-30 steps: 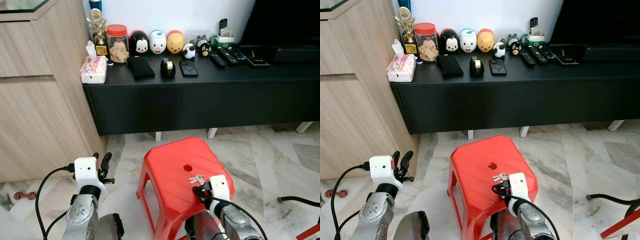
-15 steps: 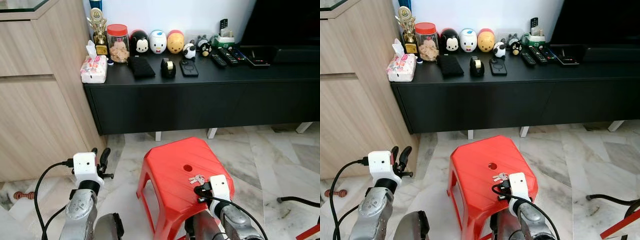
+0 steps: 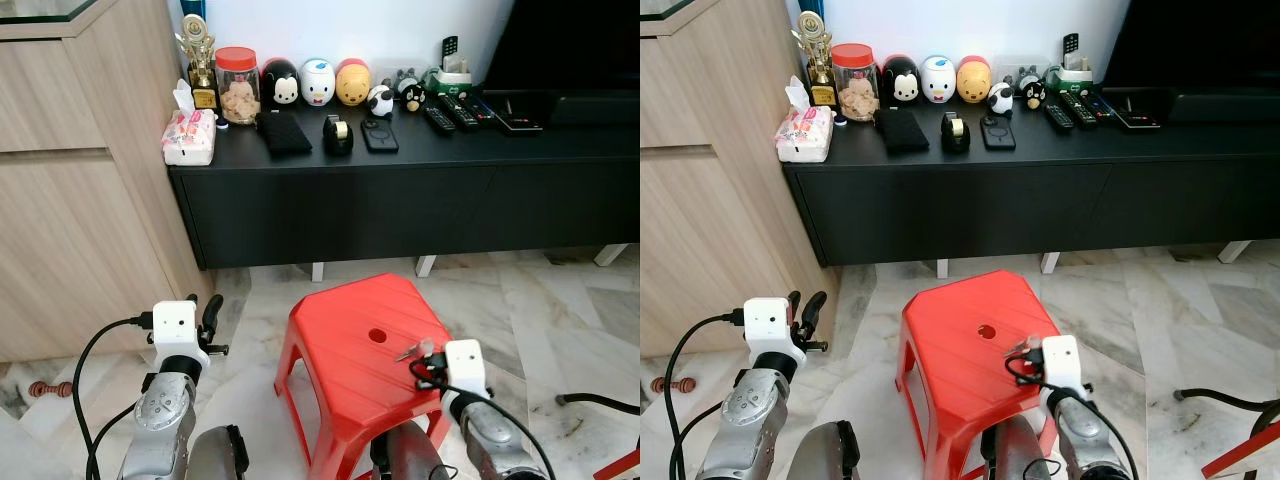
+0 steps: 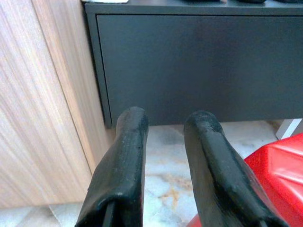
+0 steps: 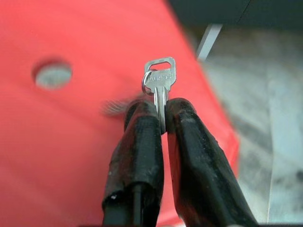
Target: Hang keys on a hook
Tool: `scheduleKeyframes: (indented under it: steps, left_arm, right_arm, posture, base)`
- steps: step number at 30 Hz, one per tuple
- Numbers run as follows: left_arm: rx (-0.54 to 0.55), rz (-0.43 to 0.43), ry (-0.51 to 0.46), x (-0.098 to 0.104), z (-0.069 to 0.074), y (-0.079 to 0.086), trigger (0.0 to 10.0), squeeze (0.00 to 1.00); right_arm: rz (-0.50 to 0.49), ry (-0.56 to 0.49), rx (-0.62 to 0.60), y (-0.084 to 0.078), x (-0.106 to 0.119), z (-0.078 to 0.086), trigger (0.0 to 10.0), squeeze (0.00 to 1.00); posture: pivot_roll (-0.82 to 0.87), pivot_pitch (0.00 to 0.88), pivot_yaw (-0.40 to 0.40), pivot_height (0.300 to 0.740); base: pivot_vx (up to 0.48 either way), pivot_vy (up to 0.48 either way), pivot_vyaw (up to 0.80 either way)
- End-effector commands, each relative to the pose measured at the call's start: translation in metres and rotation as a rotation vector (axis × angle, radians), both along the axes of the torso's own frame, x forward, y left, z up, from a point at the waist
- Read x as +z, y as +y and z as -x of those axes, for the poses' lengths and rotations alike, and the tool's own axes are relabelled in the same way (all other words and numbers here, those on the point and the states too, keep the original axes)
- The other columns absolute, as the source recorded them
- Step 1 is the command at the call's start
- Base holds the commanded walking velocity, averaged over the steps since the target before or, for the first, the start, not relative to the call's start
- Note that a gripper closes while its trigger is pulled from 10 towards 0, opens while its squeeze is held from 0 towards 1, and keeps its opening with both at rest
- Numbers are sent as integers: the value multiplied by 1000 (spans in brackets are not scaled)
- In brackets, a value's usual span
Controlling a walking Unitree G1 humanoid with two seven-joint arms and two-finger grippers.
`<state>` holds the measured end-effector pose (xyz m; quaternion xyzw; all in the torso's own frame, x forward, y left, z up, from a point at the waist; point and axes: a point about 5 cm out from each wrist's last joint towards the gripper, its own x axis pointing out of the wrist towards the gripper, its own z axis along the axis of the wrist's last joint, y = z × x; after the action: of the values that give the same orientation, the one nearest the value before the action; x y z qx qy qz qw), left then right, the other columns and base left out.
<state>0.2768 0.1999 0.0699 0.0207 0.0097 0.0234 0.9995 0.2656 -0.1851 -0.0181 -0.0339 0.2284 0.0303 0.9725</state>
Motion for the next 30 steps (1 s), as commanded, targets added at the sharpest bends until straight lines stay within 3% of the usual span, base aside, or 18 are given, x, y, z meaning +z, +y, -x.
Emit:
scheduleKeyframes:
  steps: [1,12,18,24,25,30]
  left_arm:
    - [-3,-7,-4,0,-1,-1,10000,0]
    - [6,-7,-1,-2,-1,0,10000,0]
    - [19,0,0,-4,-1,2,10000,0]
    - [26,11,5,-5,-1,3,10000,0]
    - [24,8,5,-5,-1,3,10000,0]
    - [23,5,5,-5,-1,4,10000,0]
  right_arm:
    - [-1,-65,-28,-3,7,-3,0,0]
    - [11,-170,-28,-4,16,-2,0,0]
    - [5,-285,-56,-8,36,-9,0,0]
    - [-1,-278,-24,-3,36,-10,0,0]
    - [4,-263,-30,-3,34,-10,10000,0]
    - [5,-211,-34,-4,30,-11,10000,0]
  posture:
    - [-37,0,-79,577]
    - [-43,0,-81,577]
    - [-52,0,-79,577]
    - [-53,0,-77,577]
    - [-49,0,-77,577]
    - [-50,0,-75,577]
  base:
    - [0,0,0]
    - [0,0,0]
    - [0,0,0]
    - [0,0,0]
    - [0,0,0]
    - [0,0,0]
